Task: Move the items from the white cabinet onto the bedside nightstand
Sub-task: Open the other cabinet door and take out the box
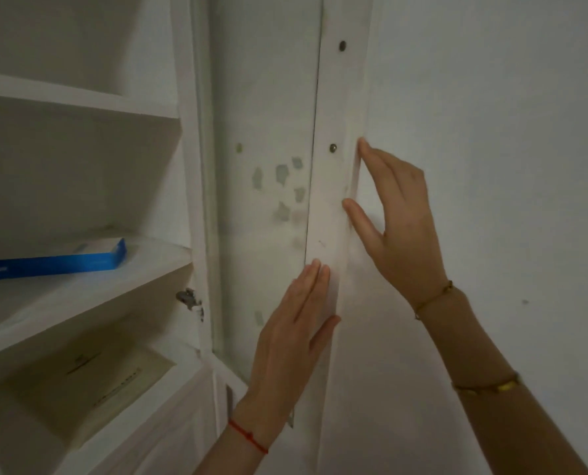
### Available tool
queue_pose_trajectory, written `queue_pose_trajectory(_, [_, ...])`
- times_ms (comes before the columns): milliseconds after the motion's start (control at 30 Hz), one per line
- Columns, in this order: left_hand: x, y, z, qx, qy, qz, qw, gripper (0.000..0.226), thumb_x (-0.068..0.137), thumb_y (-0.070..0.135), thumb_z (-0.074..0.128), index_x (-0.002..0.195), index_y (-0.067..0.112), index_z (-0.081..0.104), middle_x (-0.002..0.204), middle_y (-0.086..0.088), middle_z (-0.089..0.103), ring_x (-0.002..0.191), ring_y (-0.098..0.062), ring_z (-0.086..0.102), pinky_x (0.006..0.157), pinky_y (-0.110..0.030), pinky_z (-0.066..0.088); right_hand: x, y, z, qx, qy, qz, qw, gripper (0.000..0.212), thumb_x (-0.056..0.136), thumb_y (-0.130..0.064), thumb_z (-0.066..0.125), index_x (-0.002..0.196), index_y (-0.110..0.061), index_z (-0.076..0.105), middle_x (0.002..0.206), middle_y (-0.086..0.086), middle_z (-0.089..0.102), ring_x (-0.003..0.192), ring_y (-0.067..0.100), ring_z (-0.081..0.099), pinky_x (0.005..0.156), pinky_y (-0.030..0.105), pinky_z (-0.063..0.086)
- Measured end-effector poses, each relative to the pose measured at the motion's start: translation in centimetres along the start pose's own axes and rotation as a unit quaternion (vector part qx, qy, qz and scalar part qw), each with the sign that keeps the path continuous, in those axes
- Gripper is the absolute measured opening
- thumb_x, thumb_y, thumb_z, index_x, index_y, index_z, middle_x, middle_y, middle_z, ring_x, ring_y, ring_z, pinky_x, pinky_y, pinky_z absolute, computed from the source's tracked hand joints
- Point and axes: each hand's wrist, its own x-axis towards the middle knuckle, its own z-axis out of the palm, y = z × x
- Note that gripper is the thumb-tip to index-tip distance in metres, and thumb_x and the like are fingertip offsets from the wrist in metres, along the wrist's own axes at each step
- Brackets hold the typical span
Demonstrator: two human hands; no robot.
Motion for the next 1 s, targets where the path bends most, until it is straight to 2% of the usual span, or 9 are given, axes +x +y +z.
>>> queue_pose_trajectory(133, [0.9, 0.0, 2.9, -0.007, 0.007, 0.01, 1.0, 0.06, 0.096, 0.025, 0.064, 0.148, 0.008, 0.04, 0.158, -0.003, 0.034, 0.145, -0.013, 0.035, 0.11, -0.034, 0.044, -0.2, 2.9, 0.5, -0.036, -0.025, 0.013, 0.999, 0.052, 0.099, -0.024, 0.052, 0.144, -0.002, 0.037, 0.138, 0.01, 0.049, 0.124, 0.026, 0.046, 0.108, 0.038, 0.036])
queue_pose_trajectory(367, [2.5, -0.8, 7.1, 0.008, -0.019, 0.011, 1.0, 0.065, 0.094, 0.019, 0.065, 0.151, 0.007, 0.035, 0.161, -0.005, 0.029, 0.148, -0.016, 0.029, 0.112, -0.039, 0.041, -0.2, 6.0, 1.8, -0.067, -0.038, 0.046, 0.996, 0.052, 0.099, -0.023, 0.05, 0.145, -0.004, 0.034, 0.135, 0.009, 0.051, 0.121, 0.025, 0.045, 0.109, 0.031, 0.034])
queue_pose_trajectory(567, [2.9, -1.1, 8.4, 0.007, -0.027, 0.0, 1.0, 0.066, 0.094, 0.019, 0.065, 0.151, 0.007, 0.035, 0.16, -0.006, 0.029, 0.148, -0.018, 0.028, 0.108, -0.035, 0.045, 0.0, 7.1, 2.4, -0.053, -0.034, 0.051, 0.997, 0.053, 0.098, -0.021, 0.053, 0.145, -0.005, 0.036, 0.132, 0.009, 0.053, 0.12, 0.023, 0.046, 0.108, 0.028, 0.035])
queue_pose_trajectory(667, [2.9, -1.3, 8.0, 0.011, -0.033, 0.013, 0.999, 0.068, 0.093, 0.02, 0.066, 0.151, 0.007, 0.034, 0.161, -0.006, 0.027, 0.149, -0.017, 0.026, 0.112, -0.037, 0.041, -0.1, 6.9, 2.3, -0.056, -0.033, 0.061, 0.996, 0.053, 0.097, -0.022, 0.054, 0.145, -0.007, 0.037, 0.131, 0.009, 0.052, 0.12, 0.022, 0.045, 0.107, 0.028, 0.035])
queue_pose_trajectory(767, [2.8, -1.6, 7.1, -0.007, -0.032, 0.025, 0.999, 0.06, 0.096, 0.022, 0.061, 0.149, 0.007, 0.038, 0.159, -0.006, 0.031, 0.15, -0.02, 0.024, 0.118, -0.043, 0.032, -0.3, 6.2, 2.3, -0.055, -0.012, 0.08, 0.995, 0.049, 0.095, -0.022, 0.056, 0.14, -0.008, 0.044, 0.127, 0.01, 0.053, 0.117, 0.022, 0.045, 0.104, 0.028, 0.037])
queue_pose_trajectory(900, [2.0, -3.0, 4.2, -0.006, 0.011, -0.003, 1.0, 0.05, 0.094, 0.023, 0.064, 0.141, 0.008, 0.051, 0.149, -0.007, 0.047, 0.142, -0.021, 0.039, 0.117, -0.042, 0.033, -0.9, 4.4, 2.0, -0.048, 0.051, 0.096, 0.993, 0.039, 0.092, -0.019, 0.06, 0.128, -0.006, 0.055, 0.119, 0.011, 0.057, 0.111, 0.023, 0.049, 0.099, 0.027, 0.04])
queue_pose_trajectory(1000, [1.2, -4.7, 0.9, 0.006, 0.025, -0.042, 0.999, 0.041, 0.095, 0.022, 0.063, 0.134, 0.01, 0.058, 0.14, -0.005, 0.056, 0.132, -0.019, 0.05, 0.113, -0.037, 0.039, -1.8, 2.1, 2.5, 0.006, 0.053, 0.096, 0.994, 0.032, 0.091, -0.015, 0.062, 0.122, -0.005, 0.059, 0.113, 0.009, 0.061, 0.107, 0.021, 0.053, 0.097, 0.025, 0.042])
